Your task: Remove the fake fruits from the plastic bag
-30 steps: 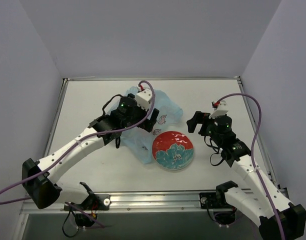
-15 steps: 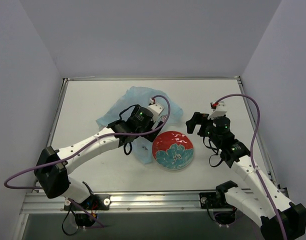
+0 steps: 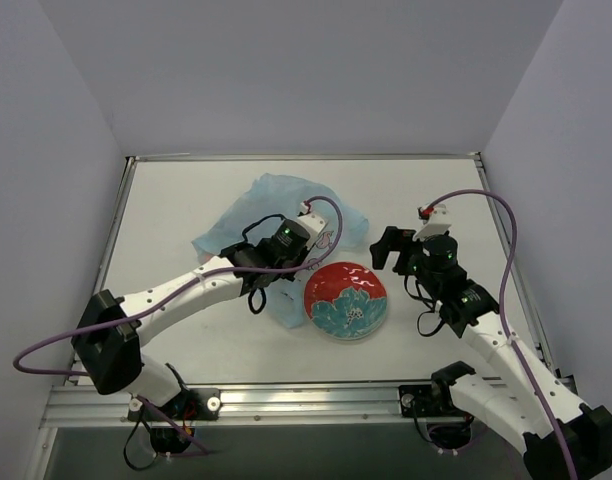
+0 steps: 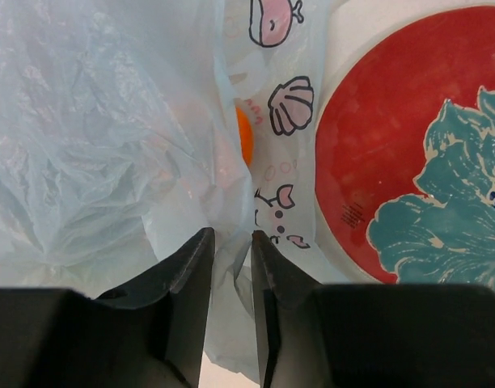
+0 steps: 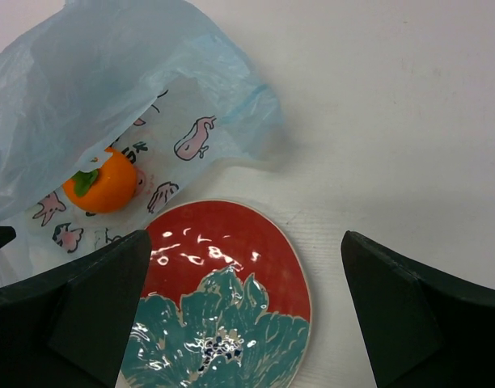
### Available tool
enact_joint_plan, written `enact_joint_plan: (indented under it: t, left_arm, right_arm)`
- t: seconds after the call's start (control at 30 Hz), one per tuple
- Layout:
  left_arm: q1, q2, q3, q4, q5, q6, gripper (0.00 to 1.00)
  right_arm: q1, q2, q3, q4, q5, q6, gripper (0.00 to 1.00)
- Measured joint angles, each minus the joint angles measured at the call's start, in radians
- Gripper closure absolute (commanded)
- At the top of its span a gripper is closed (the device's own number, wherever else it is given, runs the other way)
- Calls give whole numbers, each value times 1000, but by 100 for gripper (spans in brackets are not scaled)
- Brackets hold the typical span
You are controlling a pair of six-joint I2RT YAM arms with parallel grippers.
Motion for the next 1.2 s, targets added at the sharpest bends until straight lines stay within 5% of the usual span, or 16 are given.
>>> enact_joint_plan:
  t: [0.2,0.53,1.2]
  left_arm:
    - [0,-35,-23,-47,-15,-2,95]
    - [12,-173,-61,-81,-19,-10,98]
    - [42,-327,-180,-47,14,-31,98]
  right_arm:
    - [45,8,0,15,-48,-6,0]
    - [157,154,0,91,-229,-34,0]
    - [346,648,175,306,-177,-48,0]
